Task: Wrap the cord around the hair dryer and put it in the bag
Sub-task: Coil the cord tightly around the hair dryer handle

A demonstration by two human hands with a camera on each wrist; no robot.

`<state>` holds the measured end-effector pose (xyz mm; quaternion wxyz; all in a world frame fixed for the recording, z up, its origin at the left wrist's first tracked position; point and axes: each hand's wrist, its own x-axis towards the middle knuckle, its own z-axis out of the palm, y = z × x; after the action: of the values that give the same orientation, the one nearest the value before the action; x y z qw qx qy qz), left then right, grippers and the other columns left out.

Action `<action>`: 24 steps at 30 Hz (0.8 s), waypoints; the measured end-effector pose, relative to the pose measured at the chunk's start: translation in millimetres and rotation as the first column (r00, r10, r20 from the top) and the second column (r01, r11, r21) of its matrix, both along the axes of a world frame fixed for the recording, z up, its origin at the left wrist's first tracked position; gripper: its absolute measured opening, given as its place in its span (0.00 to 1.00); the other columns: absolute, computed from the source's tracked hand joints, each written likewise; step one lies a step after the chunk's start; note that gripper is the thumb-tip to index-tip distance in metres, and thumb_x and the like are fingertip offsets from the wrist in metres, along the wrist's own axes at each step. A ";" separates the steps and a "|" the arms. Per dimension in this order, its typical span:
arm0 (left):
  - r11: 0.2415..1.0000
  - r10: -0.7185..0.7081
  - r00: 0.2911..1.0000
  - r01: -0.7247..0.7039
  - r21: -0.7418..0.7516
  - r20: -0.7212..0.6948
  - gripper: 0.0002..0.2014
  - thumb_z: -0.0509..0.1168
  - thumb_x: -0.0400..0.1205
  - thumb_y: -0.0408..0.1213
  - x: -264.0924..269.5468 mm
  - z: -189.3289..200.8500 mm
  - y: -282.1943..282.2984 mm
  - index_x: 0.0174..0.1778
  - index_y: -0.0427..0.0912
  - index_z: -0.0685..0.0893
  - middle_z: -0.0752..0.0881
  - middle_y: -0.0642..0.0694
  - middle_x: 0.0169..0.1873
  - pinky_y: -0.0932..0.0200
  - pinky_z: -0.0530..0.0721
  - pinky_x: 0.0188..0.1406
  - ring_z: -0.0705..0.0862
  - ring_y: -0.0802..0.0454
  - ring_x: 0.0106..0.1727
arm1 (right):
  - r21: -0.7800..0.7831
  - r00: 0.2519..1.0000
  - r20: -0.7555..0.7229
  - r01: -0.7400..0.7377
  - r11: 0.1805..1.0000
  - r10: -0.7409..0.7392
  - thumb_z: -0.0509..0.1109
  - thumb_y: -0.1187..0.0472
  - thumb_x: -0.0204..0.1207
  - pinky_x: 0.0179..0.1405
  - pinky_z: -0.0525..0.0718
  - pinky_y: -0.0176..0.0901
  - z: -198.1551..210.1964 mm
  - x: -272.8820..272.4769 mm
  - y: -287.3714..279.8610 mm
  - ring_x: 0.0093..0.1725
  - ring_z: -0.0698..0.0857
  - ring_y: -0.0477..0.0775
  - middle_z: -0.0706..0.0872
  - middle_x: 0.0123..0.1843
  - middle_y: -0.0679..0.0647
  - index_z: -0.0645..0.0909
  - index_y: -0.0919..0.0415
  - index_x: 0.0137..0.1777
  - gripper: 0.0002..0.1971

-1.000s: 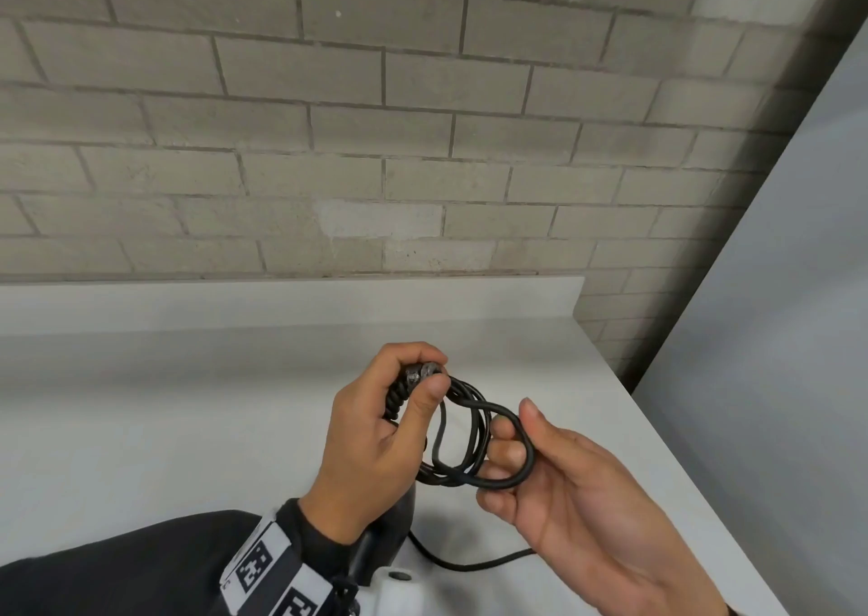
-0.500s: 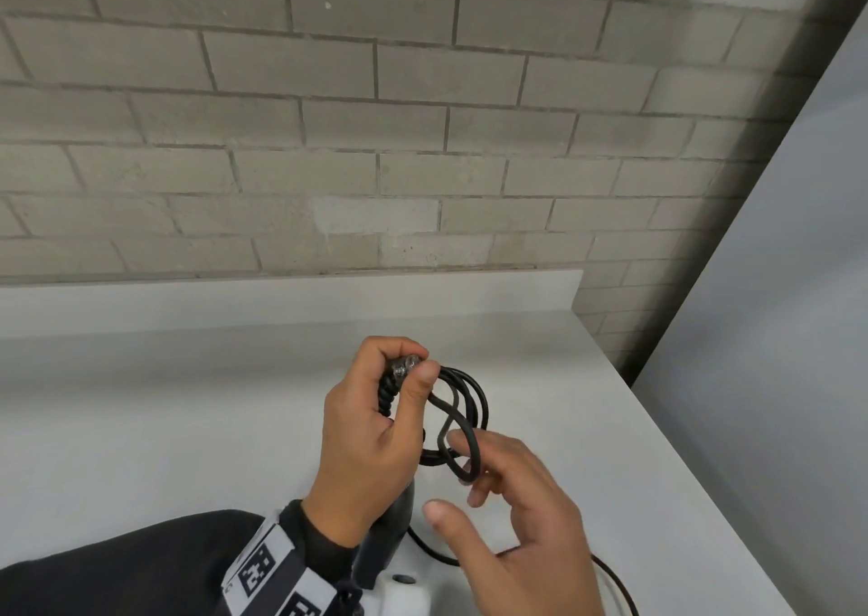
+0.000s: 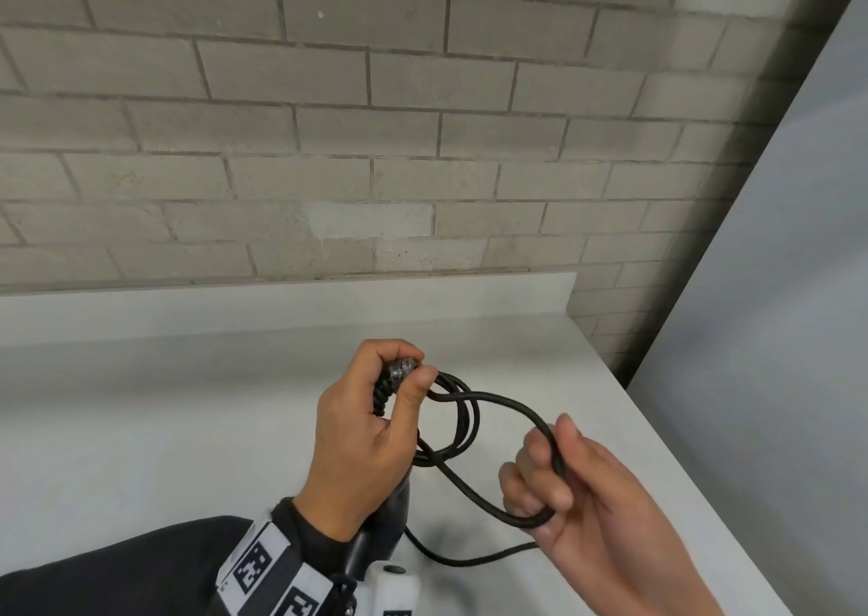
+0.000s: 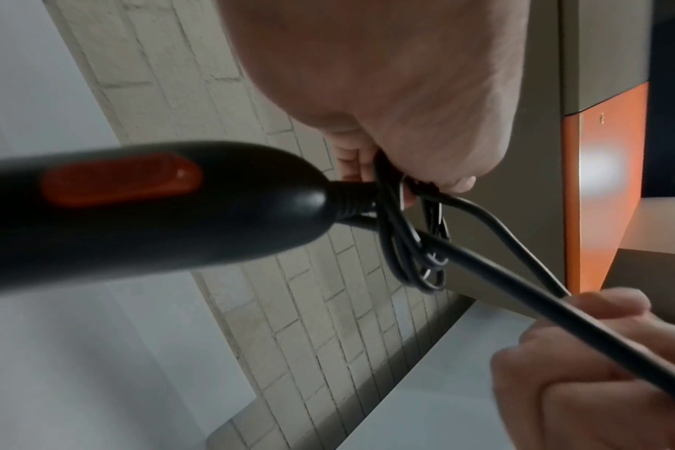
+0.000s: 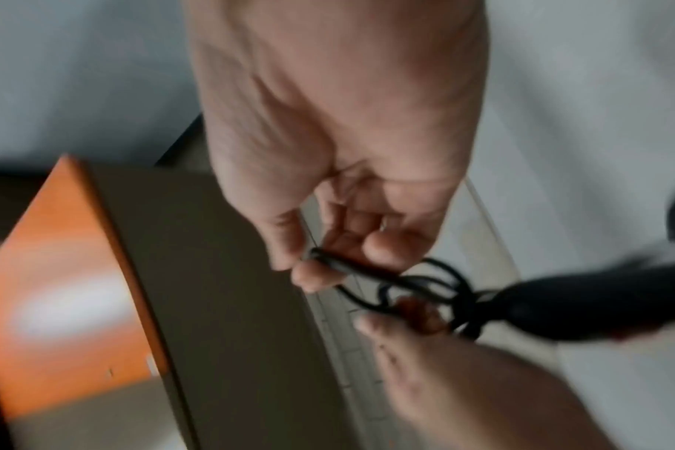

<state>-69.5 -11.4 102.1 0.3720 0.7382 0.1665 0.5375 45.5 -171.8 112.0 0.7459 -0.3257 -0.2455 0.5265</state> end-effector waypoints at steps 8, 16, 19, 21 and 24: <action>0.989 -0.014 0.998 0.022 -0.145 0.061 0.13 0.63 0.81 0.53 3.2 0.3 -0.5 0.49 0.47 0.79 0.85 0.52 0.32 0.61 0.81 0.23 0.87 0.52 0.21 | 0.247 0.749 0.595 0.176 0.953 -0.293 0.86 0.53 0.62 0.46 0.80 0.41 -50.6 -24.4 13.3 0.47 0.83 0.52 0.87 0.57 0.54 0.86 0.58 0.61 0.27; 0.990 -0.052 0.998 0.056 -0.130 0.034 0.12 0.63 0.82 0.53 7.0 -1.9 -6.4 0.49 0.49 0.79 0.85 0.53 0.31 0.61 0.83 0.24 0.87 0.53 0.21 | 0.481 0.073 0.811 0.479 0.734 -0.580 0.74 0.49 0.76 0.47 0.81 0.31 -62.2 -33.4 30.1 0.47 0.83 0.48 0.84 0.55 0.42 0.89 0.45 0.53 0.08; 0.988 -0.037 0.999 0.041 -0.151 0.032 0.12 0.65 0.82 0.53 6.4 -2.5 -5.8 0.49 0.48 0.79 0.86 0.51 0.35 0.64 0.83 0.26 0.89 0.54 0.23 | 0.404 0.255 0.786 0.479 0.779 -0.564 0.71 0.45 0.77 0.52 0.85 0.38 -48.5 -28.9 22.3 0.54 0.87 0.51 0.88 0.57 0.46 0.88 0.45 0.48 0.08; 0.987 -0.026 0.999 0.031 -0.156 0.034 0.11 0.65 0.82 0.52 6.6 -3.0 -4.8 0.49 0.48 0.79 0.87 0.51 0.37 0.64 0.84 0.29 0.90 0.54 0.26 | 0.301 0.506 0.673 0.477 0.825 -0.539 0.71 0.41 0.75 0.61 0.84 0.45 -40.5 -26.9 17.1 0.60 0.88 0.57 0.92 0.53 0.55 0.86 0.49 0.45 0.13; 0.989 -0.028 0.999 0.031 -0.143 0.022 0.12 0.62 0.81 0.53 6.2 -4.4 -4.3 0.49 0.48 0.79 0.87 0.53 0.37 0.57 0.88 0.32 0.91 0.56 0.29 | 0.228 0.725 0.438 0.483 0.846 -0.532 0.76 0.37 0.69 0.61 0.86 0.52 -31.1 -18.6 7.1 0.54 0.90 0.68 0.90 0.36 0.61 0.84 0.55 0.40 0.20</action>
<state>-63.3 -15.7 97.7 0.4338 0.7065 0.1899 0.5259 26.9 -164.7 80.9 0.7902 -0.4646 -0.3512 0.1907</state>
